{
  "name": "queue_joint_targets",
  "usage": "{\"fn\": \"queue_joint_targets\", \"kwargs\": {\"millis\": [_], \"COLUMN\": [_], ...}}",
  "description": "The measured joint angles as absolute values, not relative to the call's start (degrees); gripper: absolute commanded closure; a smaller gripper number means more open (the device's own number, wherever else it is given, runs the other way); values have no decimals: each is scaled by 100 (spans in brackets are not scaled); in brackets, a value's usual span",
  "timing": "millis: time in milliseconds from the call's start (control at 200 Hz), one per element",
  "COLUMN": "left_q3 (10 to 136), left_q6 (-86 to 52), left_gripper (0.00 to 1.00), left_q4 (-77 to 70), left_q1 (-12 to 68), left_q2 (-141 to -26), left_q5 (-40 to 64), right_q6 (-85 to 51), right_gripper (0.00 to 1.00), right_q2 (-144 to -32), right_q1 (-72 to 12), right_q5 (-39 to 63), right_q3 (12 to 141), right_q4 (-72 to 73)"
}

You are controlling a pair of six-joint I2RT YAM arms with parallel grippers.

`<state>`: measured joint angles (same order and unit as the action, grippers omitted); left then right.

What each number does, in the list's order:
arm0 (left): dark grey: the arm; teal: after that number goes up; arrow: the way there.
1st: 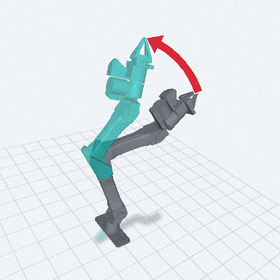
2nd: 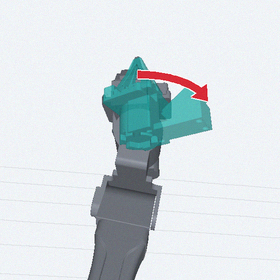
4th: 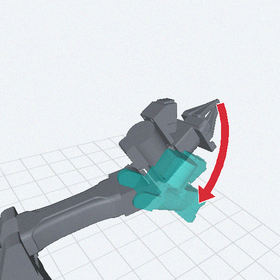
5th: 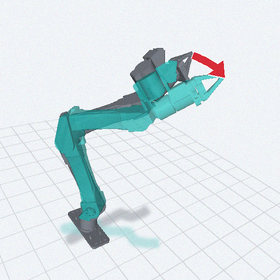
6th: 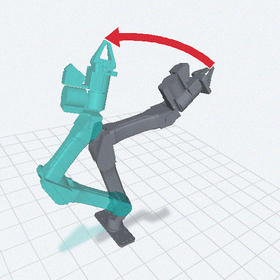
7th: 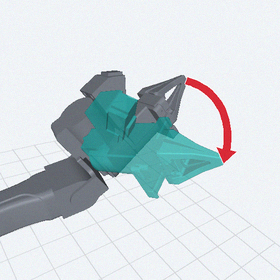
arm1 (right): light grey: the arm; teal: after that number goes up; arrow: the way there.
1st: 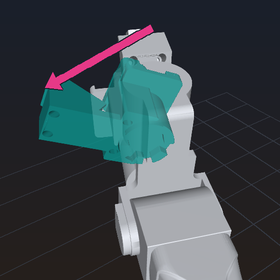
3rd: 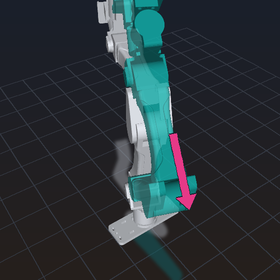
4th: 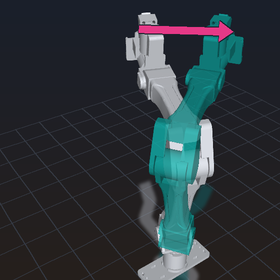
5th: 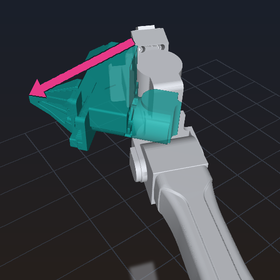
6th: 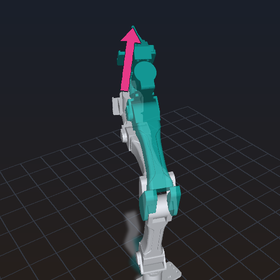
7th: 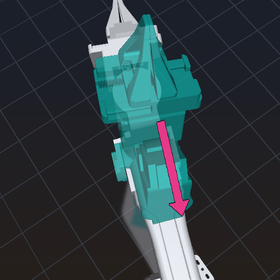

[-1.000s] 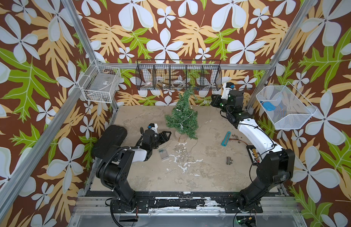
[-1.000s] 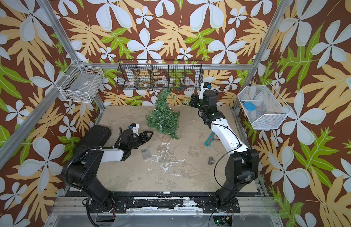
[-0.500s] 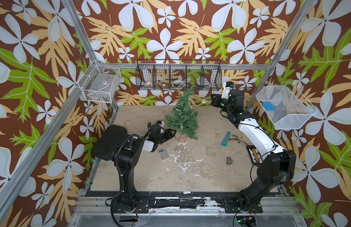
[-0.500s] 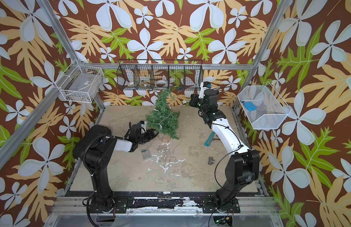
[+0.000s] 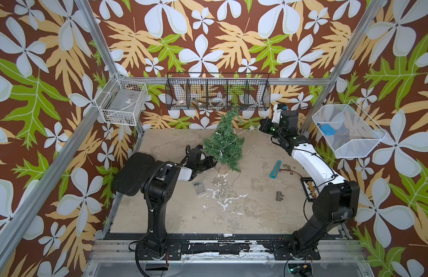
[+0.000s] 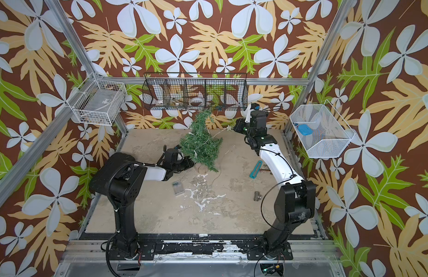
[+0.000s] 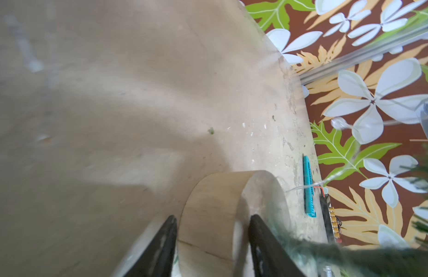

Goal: Remove string lights from the small christmas tree
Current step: Remove the light string from the Christmas tree.

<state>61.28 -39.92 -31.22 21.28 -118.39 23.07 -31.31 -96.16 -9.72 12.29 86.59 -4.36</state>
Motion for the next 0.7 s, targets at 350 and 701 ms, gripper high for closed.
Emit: {"fn": "queue_joint_targets", "kwargs": {"millis": [350, 701], "left_q3": [6283, 6392], "left_q6": [-3741, -3594], "left_gripper": [68, 69], "left_q4": [-3164, -3024], "left_q1": [2150, 2152], "left_q2": [-11966, -11977], "left_q5": [2443, 2471], "right_q6": [-3162, -3155], "right_gripper": [100, 100], "right_q2": [-9382, -10573], "right_q1": [-932, -891], "right_q5": [1240, 1068], "right_q3": [8552, 10739], "right_q4": [-405, -615]}}
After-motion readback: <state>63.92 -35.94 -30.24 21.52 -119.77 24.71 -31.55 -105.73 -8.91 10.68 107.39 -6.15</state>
